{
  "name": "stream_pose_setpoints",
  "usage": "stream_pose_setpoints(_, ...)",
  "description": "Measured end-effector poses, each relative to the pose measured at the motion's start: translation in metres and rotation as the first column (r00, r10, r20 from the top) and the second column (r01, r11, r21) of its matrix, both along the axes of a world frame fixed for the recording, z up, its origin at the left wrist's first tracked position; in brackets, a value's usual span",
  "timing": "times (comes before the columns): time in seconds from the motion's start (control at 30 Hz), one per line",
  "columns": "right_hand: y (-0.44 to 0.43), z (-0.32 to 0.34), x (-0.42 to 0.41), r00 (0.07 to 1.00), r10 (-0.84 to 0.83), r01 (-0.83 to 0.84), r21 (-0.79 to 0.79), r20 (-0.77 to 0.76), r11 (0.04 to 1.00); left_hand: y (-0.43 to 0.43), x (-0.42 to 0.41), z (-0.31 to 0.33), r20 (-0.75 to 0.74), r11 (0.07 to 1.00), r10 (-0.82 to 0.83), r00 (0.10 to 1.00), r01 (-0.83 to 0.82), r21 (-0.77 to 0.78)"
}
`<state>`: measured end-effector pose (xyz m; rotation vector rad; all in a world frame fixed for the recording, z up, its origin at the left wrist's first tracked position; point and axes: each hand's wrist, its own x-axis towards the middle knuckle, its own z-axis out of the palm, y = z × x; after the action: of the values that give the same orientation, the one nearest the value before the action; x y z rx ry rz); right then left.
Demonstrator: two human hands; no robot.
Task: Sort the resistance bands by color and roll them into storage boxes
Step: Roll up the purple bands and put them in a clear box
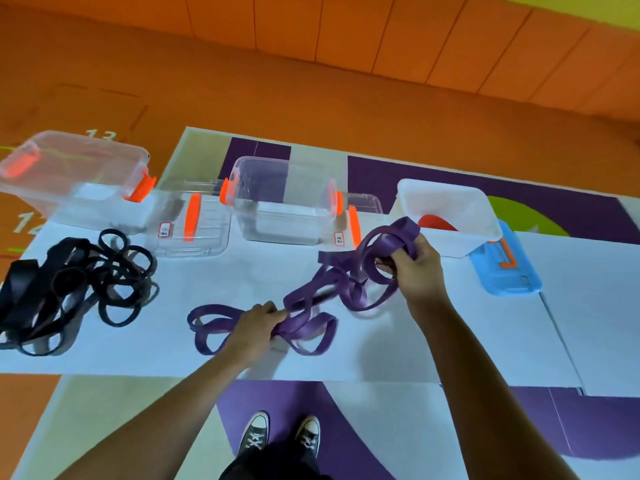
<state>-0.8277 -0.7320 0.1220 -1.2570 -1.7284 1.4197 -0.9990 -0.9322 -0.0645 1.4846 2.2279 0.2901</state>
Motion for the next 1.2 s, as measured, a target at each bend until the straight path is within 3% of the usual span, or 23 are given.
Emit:
stream_pose_setpoints(0.07,0.004,0.001,0.0,0.999,-0.034,0.034,0.05,0.011,0.998,-0.007,-0.001,0.032,0.202,0.986,0.017,0.979,-0.05,0.16)
stream_pose_setpoints(0.13,0.008,0.0,0.004,0.997,-0.069,0.067,0.082,0.032,0.994,-0.015,-0.002,0.064,0.393,0.948,0.128,0.911,-0.229,0.223)
stream_pose_setpoints(0.2,0.013,0.001,0.01,0.991,-0.123,0.117,0.11,0.051,0.987,-0.02,-0.006,0.089,0.59,0.855,0.247,0.769,-0.459,0.24)
stream_pose_setpoints(0.27,0.018,0.006,0.019,0.98,-0.189,0.179,0.138,0.063,0.974,-0.02,-0.013,0.107,0.741,0.705,0.306,0.598,-0.665,0.247)
stream_pose_setpoints(0.33,0.025,0.014,0.028,0.964,-0.254,0.24,0.168,0.074,0.956,-0.017,-0.023,0.118,0.814,0.544,0.322,0.484,-0.798,0.26)
stream_pose_setpoints(0.4,0.031,0.025,0.039,0.947,-0.314,0.29,0.229,0.074,0.929,-0.014,-0.034,0.123,0.839,0.441,0.331,0.432,-0.857,0.267)
stream_pose_setpoints(0.53,0.038,0.051,0.054,0.935,-0.352,0.326,0.278,0.049,0.904,-0.01,-0.05,0.107,0.829,0.353,0.431,0.356,-0.912,0.208)
stream_pose_setpoints(0.6,0.041,0.056,0.058,0.95,-0.302,0.272,0.262,0.083,0.926,-0.004,-0.052,0.095,0.783,0.391,0.498,0.373,-0.903,0.181)
stream_pose_setpoints(0.73,0.042,0.047,0.059,0.948,-0.119,0.054,0.22,0.295,0.974,0.009,-0.039,0.072,0.604,0.636,0.593,0.533,-0.769,0.054)
stream_pose_setpoints(0.87,0.026,0.023,0.052,0.898,0.07,-0.116,0.081,0.435,0.99,0.022,-0.029,0.049,0.473,0.798,0.554,0.685,-0.6,-0.067)
stream_pose_setpoints(1.03,0.016,0.0,0.042,0.843,0.162,-0.172,-0.028,0.513,0.985,0.028,-0.024,0.026,0.438,0.811,0.562,0.701,-0.57,-0.128)
stream_pose_setpoints(1.2,0.017,-0.002,0.043,0.807,0.121,-0.136,-0.019,0.577,0.991,0.014,-0.031,0.001,0.265,0.76,0.649,0.713,-0.596,-0.26)
